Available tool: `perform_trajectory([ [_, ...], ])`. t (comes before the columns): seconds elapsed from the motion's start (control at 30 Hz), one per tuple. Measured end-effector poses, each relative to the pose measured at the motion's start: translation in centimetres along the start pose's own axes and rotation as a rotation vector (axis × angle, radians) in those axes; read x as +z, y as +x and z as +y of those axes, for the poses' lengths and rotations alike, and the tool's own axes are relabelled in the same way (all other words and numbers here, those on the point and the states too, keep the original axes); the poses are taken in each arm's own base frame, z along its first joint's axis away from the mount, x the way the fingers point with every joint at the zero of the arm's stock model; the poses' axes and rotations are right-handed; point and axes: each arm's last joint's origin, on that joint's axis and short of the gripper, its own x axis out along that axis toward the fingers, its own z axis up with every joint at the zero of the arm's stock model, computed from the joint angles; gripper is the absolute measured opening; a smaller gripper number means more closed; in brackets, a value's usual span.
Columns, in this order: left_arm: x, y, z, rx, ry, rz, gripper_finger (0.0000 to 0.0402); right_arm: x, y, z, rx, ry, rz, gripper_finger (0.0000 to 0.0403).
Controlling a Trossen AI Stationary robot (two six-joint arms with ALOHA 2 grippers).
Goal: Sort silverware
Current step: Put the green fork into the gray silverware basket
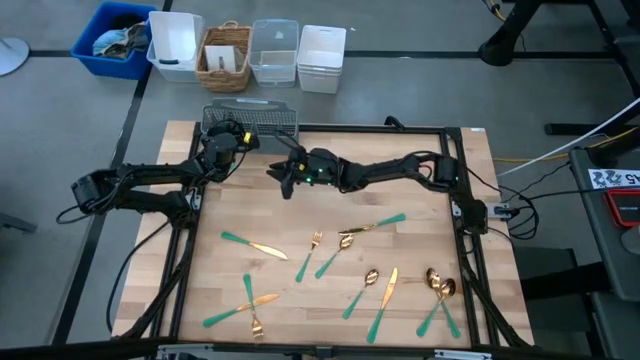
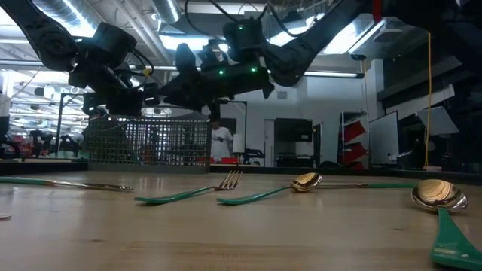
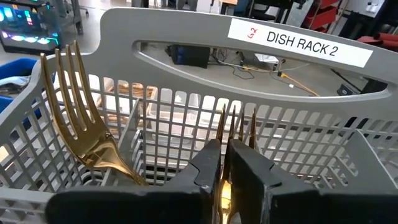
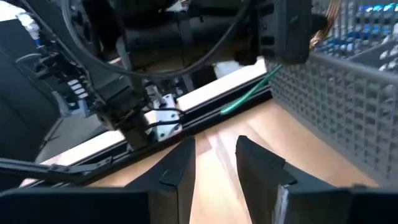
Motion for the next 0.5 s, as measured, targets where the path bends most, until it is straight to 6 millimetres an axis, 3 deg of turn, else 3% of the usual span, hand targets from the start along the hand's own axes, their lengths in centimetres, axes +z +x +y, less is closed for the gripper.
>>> perform_trajectory([
  [0.5, 0.41, 0.94, 1.01, 0.066, -0.087, -0.015, 0.0026, 0.06, 0.16, 0.12, 0.013, -0.011, 0.044, 0.0115],
])
